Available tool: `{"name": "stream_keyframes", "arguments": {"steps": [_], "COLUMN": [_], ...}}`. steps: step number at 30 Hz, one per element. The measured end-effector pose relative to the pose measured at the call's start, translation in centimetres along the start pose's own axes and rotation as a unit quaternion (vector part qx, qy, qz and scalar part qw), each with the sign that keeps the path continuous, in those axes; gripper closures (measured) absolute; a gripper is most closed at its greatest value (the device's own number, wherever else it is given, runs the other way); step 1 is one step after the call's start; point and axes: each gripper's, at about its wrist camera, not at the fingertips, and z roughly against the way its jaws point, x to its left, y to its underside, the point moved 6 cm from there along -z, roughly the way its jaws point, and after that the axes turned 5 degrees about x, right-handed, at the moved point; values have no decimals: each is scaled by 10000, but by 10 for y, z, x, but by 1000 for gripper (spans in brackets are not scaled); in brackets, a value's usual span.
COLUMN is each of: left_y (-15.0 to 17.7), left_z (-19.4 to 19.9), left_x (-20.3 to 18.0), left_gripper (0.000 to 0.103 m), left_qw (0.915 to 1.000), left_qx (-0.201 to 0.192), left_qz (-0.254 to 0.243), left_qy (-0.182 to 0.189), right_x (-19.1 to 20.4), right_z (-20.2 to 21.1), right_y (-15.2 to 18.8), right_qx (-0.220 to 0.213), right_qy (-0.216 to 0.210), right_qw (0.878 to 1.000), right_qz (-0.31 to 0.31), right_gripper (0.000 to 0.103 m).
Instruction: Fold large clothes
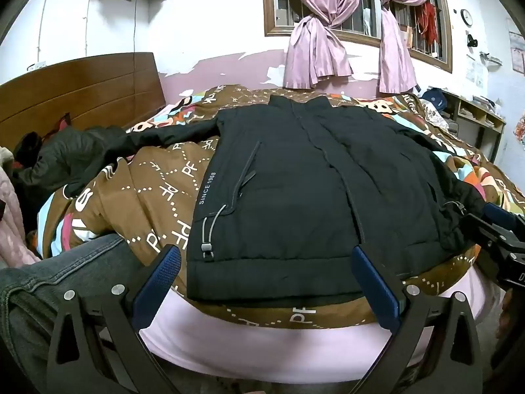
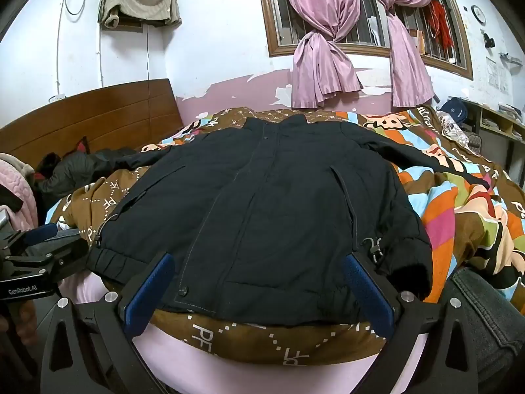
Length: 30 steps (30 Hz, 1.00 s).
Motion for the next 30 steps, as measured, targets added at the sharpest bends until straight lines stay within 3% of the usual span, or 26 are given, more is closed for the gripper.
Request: {"name": "stream_keyframes", "arguments": {"steps": [30], "left_y": [3], "left_z": [-3], "left_x": [0], "left_gripper": [2], "left_qw": [10000], "left_qx": [30], "left_qz": [-33], "left_qy": [-10], "right_x": [4], "right_z": [-5], "right_y": [2], "right_qx": [11], "right_qy": [-43], "right_qw": [10000], "right_qz": [-14], "right_gripper": [0]}}
